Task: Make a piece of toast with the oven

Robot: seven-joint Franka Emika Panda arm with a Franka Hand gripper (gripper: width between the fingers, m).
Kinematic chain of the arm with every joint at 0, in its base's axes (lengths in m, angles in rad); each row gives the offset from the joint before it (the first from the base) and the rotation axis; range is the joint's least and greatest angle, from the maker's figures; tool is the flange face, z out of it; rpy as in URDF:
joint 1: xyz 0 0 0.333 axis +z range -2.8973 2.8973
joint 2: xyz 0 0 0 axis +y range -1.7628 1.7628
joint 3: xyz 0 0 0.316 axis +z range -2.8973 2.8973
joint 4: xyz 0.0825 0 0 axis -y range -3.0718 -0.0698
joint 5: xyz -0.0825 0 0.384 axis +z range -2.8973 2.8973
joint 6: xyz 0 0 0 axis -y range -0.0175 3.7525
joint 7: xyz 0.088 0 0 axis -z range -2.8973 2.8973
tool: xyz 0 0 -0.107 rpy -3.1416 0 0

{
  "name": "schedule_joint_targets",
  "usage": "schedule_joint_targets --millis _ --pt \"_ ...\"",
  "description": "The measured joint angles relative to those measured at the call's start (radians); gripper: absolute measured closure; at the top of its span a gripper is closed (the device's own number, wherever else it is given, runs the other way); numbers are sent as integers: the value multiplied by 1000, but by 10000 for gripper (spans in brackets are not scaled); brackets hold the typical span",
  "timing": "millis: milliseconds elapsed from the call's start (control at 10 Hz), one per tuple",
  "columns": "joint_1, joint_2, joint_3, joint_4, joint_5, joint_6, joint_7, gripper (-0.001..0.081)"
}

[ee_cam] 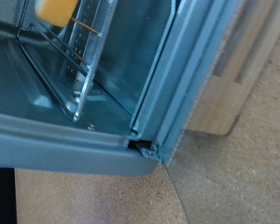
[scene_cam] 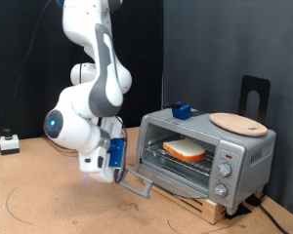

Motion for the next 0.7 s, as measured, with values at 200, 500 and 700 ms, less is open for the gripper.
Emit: schedule_joint_targets --millis 200,500,700 --pt "5 -47 14 -15 0 -1 -7 -4" --pt "3 -113 13 -5 1 -115 -48 -4" --pt "5 -168 14 -8 36 -205 -72 -4"
